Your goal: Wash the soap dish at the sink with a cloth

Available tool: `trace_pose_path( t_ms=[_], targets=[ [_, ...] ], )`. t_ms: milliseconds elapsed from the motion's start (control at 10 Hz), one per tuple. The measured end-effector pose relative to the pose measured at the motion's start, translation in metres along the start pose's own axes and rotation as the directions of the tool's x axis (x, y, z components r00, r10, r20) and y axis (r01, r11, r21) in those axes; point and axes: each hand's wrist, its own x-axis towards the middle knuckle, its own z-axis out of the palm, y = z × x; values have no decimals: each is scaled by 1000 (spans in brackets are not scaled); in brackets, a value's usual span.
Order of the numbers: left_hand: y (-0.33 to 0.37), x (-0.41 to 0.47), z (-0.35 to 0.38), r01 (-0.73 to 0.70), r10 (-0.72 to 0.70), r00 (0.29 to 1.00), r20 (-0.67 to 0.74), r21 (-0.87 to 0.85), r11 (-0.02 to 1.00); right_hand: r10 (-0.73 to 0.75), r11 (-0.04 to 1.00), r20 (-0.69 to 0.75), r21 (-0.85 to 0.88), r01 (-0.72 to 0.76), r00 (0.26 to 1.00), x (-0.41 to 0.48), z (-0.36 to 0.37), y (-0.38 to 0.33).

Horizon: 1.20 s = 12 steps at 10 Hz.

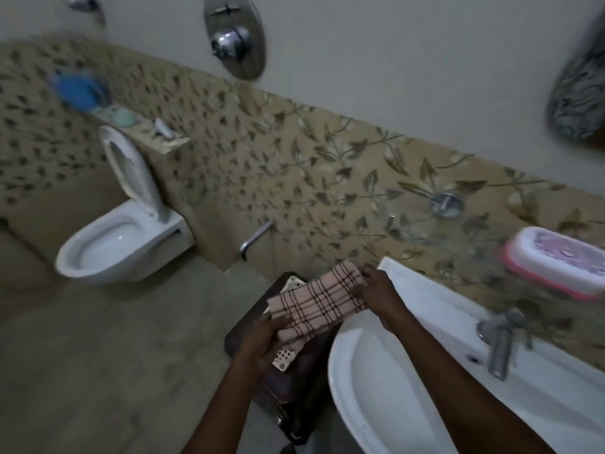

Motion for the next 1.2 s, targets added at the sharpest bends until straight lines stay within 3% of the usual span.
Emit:
trace_pose_path(
  t_ms=[100, 200, 300, 600, 1000, 1200],
  targets=[
    [-18, 30, -37, 12, -2, 967, -255, 38, 999, -3, 976, 69, -217, 18, 998, 51, 58, 3],
    [-46, 67, -66, 29, -33, 934, -356, -17, 999, 50, 876, 104, -482, 6, 993, 100, 112, 31],
    [-70, 102, -82, 45, -57, 905, -422, -38, 998, 110, 801, 80, -597, -40, 991, 132, 140, 69],
    [-106, 174, -99, 59, -105, 828, -551, -101, 993, 109, 734, 70, -679, -33, 992, 212, 182, 123],
    [-122, 192, -109, 87, -62, 799, -598, 12, 996, 126, 690, 132, -724, 9, 983, 231, 196, 146],
    [-131, 175, -94, 36, 223, 768, -600, 389, 921, 58, 647, 130, -760, 62, 990, 217, 185, 127]
  ],
)
